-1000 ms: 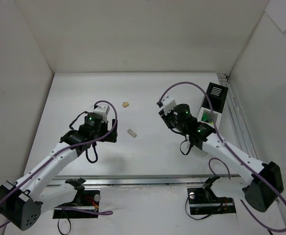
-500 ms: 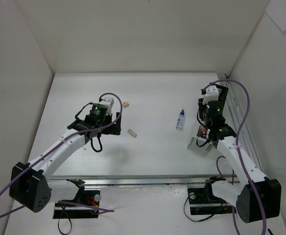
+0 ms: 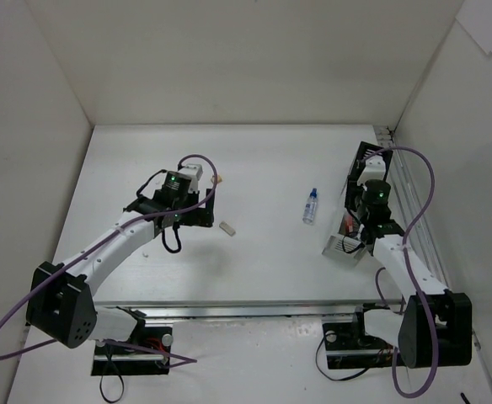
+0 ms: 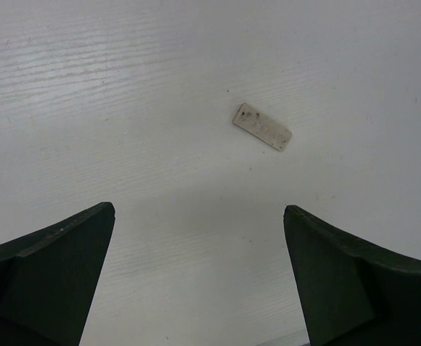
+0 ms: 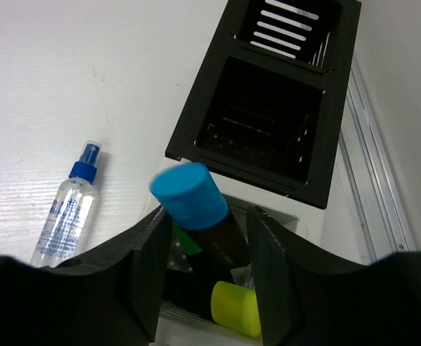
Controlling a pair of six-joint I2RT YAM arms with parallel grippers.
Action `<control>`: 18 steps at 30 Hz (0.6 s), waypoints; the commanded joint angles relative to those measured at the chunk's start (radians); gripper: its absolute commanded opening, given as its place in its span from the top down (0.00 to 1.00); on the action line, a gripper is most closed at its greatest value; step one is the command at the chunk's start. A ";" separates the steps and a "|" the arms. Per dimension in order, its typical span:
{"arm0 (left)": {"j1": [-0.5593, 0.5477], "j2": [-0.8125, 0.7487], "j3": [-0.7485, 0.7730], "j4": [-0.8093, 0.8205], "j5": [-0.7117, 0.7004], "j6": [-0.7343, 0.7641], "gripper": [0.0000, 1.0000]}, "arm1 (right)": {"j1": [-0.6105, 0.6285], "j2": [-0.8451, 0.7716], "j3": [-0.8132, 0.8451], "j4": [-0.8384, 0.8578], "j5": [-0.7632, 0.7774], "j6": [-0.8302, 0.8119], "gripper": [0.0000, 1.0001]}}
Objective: Sort the stationery into containers
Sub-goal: Place the pen in the storage box, then pick up the stationery from the center of the board.
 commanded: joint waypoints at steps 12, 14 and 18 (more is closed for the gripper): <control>0.005 -0.084 0.002 0.065 0.018 -0.002 0.01 | 0.019 -0.280 0.229 -0.227 -0.141 0.079 0.02; 0.005 -0.106 -0.010 0.067 0.018 -0.002 0.01 | 0.017 -0.266 0.229 -0.158 -0.288 0.174 0.02; 0.005 -0.156 -0.038 0.064 0.013 -0.003 0.01 | 0.032 -0.116 0.331 -0.156 -0.500 0.188 0.02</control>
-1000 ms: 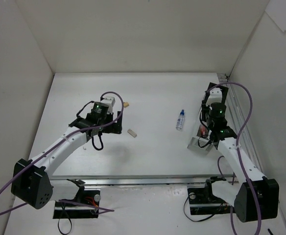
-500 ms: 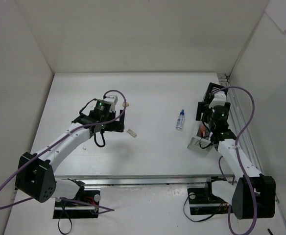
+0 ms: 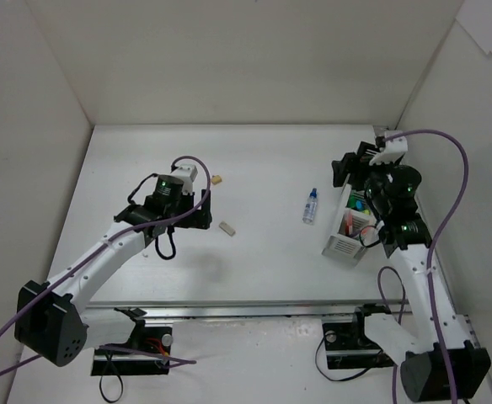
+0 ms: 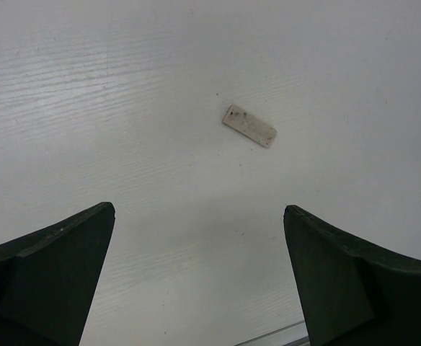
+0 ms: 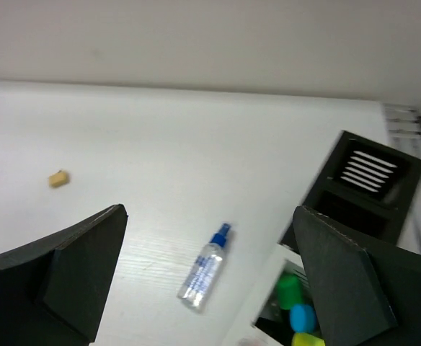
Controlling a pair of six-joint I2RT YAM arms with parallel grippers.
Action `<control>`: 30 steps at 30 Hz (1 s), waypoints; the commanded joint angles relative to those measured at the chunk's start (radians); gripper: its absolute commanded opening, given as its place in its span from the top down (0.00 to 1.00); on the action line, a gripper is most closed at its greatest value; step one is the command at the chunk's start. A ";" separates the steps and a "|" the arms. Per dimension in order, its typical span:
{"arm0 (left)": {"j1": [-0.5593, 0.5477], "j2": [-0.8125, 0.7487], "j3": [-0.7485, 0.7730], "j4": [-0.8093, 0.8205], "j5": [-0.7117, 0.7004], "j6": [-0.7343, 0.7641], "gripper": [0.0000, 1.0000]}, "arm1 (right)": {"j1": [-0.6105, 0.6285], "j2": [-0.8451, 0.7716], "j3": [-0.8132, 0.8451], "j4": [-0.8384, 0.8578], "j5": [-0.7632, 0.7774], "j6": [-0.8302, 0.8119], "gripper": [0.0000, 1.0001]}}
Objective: Sort the stationery into containers
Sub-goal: Pick up the stationery from the center of the board.
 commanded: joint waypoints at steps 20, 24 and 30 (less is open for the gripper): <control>0.014 -0.226 -0.079 -0.028 -0.066 -0.044 0.01 | 0.488 0.962 0.731 -0.735 0.800 0.526 0.02; 0.014 -0.241 -0.090 -0.043 -0.070 -0.043 0.00 | 0.431 1.036 0.753 -0.771 0.749 0.628 0.02; 0.014 -0.237 -0.091 -0.046 -0.064 -0.035 0.00 | 0.374 1.082 0.744 -0.775 0.720 0.666 0.02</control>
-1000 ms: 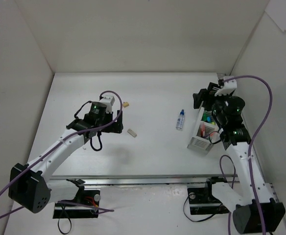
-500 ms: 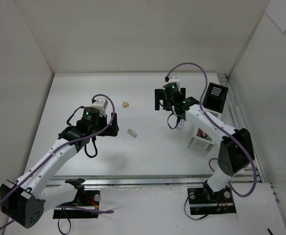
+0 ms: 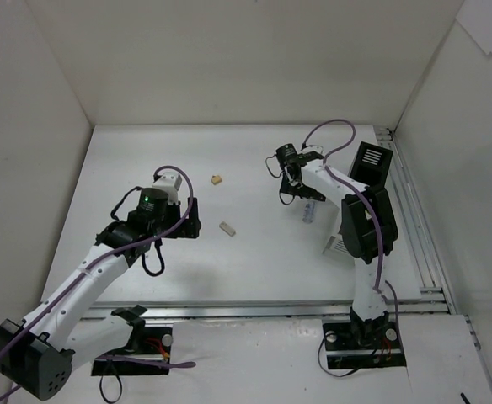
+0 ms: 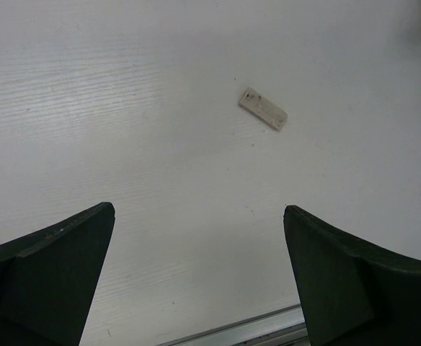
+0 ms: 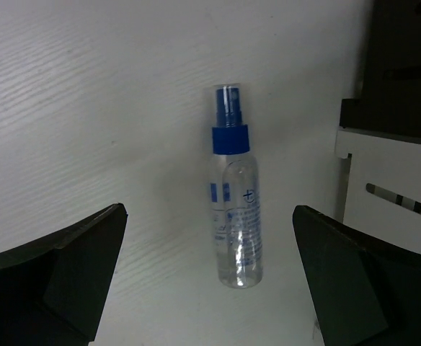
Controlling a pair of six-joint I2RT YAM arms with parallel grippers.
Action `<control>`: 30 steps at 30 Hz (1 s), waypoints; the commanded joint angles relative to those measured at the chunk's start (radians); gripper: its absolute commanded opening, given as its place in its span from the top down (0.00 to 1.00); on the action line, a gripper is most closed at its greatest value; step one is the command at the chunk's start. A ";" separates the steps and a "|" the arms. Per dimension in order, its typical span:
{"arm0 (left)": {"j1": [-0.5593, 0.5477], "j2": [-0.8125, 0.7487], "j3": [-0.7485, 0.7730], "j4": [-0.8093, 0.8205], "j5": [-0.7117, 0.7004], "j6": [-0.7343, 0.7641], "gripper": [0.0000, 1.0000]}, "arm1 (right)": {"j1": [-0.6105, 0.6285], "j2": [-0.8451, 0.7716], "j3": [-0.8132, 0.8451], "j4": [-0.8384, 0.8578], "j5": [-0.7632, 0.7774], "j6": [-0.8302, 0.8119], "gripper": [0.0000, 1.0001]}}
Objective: Sort the stationery into containers
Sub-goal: Pick up the stationery from the center of the board.
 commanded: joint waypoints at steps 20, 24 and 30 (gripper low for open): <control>0.016 -0.005 0.016 0.021 -0.041 0.013 0.01 | -0.085 0.079 -0.001 0.100 -0.274 -0.042 0.58; 0.016 0.014 0.026 0.009 -0.039 0.009 0.01 | -0.074 0.027 -0.033 0.181 -0.300 -0.100 0.86; 0.016 0.000 0.030 0.007 -0.041 0.004 0.01 | -0.063 -0.175 -0.078 0.304 -0.303 -0.209 1.00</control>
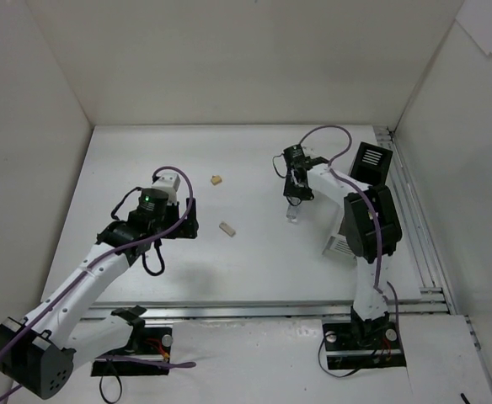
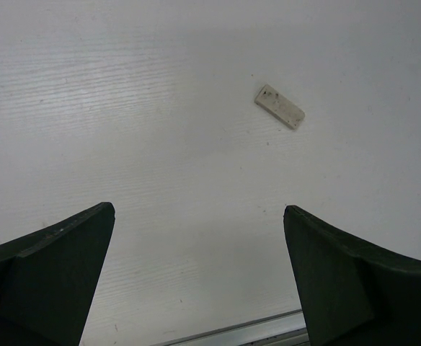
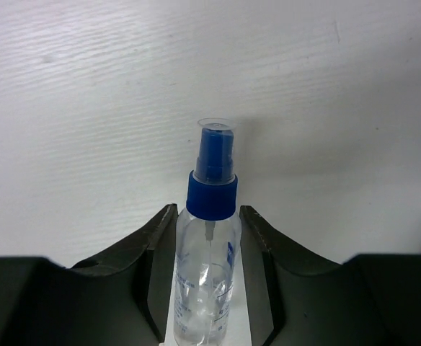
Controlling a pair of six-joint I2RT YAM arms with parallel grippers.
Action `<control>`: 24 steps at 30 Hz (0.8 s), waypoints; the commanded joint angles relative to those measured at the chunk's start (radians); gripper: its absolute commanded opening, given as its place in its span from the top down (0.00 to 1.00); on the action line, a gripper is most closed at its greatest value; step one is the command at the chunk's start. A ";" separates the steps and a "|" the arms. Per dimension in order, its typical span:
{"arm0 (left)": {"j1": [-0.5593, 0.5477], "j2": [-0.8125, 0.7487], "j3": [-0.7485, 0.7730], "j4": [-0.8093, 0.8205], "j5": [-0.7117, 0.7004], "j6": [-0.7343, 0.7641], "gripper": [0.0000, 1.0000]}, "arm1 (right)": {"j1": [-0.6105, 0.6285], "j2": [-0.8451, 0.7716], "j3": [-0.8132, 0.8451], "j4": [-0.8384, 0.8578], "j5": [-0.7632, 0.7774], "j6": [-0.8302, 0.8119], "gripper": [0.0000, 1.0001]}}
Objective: Sort the stationery into containers
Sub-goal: Pick up the stationery from the center of the board, then place the stationery in the storage box.
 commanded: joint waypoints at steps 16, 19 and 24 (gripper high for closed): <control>0.015 0.097 0.057 0.053 0.068 -0.014 0.00 | -0.228 -0.744 -0.356 0.659 0.293 -0.437 1.00; 0.015 0.129 0.082 0.044 0.065 -0.021 0.01 | -0.291 -0.751 -0.422 0.780 0.302 -0.492 1.00; 0.015 0.169 0.116 0.041 0.065 -0.037 0.00 | -0.391 -0.721 -0.510 0.941 0.192 -0.555 1.00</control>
